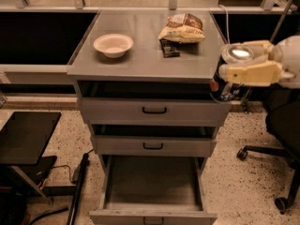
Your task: Place pepsi can into bottom drawer
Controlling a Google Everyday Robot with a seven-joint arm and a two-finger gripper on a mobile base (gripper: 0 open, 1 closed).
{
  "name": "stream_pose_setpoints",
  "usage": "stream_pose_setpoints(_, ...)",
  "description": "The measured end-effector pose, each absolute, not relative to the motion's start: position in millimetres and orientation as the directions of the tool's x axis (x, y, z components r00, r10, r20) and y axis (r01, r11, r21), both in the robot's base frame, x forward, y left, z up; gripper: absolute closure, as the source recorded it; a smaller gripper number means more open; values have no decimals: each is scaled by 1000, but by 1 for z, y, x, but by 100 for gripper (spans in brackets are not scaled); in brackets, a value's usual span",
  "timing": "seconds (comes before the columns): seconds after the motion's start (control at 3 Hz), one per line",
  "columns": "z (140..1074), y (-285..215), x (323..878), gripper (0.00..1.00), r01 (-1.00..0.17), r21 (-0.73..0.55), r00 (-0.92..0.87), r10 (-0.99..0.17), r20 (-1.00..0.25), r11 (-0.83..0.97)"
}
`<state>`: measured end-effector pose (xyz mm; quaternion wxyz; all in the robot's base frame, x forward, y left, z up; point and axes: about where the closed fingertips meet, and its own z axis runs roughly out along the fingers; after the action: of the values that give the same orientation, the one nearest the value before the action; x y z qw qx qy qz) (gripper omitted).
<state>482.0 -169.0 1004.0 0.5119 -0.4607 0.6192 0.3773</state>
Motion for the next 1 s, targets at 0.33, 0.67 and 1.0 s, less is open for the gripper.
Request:
stream_pose_setpoints(0.33, 936, -160, 466, 100, -962, 54, -80, -91, -993, 267)
stream_pose_setpoints(0.67, 834, -126, 461, 100, -966, 127, -137, -28, -990, 223)
stream_pose_setpoints(1.0, 803, -112, 448, 100, -964, 183, -190, -20, -982, 192)
